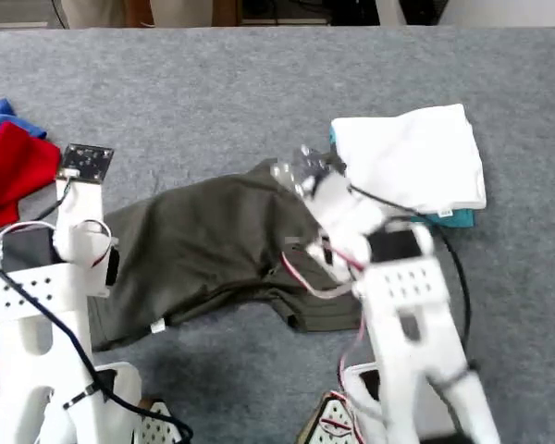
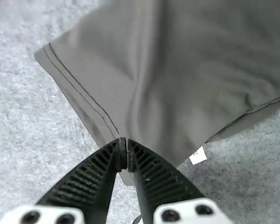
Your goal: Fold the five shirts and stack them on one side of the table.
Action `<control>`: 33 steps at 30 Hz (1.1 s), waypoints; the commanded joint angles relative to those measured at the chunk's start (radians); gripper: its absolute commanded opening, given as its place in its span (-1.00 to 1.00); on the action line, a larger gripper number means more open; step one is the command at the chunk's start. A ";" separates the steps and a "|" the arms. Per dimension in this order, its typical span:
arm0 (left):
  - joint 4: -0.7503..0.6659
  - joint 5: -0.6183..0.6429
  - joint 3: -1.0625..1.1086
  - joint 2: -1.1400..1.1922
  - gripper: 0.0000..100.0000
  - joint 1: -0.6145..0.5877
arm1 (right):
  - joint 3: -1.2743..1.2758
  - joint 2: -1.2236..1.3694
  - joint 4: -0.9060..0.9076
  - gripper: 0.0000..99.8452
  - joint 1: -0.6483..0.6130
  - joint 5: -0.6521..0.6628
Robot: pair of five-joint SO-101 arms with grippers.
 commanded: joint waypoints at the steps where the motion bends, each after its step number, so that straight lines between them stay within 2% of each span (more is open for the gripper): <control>1: -0.048 0.049 -0.034 0.033 -0.96 0.015 | -0.163 0.245 -0.063 -0.99 -0.024 -0.074; 4: -0.187 0.172 -0.035 0.119 -0.96 0.015 | -0.283 0.415 -0.054 -0.99 -0.048 -0.112; 7: -0.279 0.242 -0.063 0.278 -0.96 0.015 | -0.386 0.530 -0.014 -0.99 -0.091 -0.150; 11: -0.272 0.321 -0.161 0.524 -0.96 0.012 | -0.476 0.621 0.034 -0.99 -0.147 -0.193; 15: -0.236 0.331 -0.250 0.679 -0.96 0.012 | -0.489 0.697 0.031 -0.99 -0.170 -0.206; 22: -0.239 0.325 -0.265 0.704 -0.96 0.012 | -0.483 0.789 0.038 -1.00 -0.165 -0.196; 33: -0.241 0.324 -0.272 0.710 -0.96 0.012 | -0.303 0.730 0.121 -1.00 -0.166 -0.196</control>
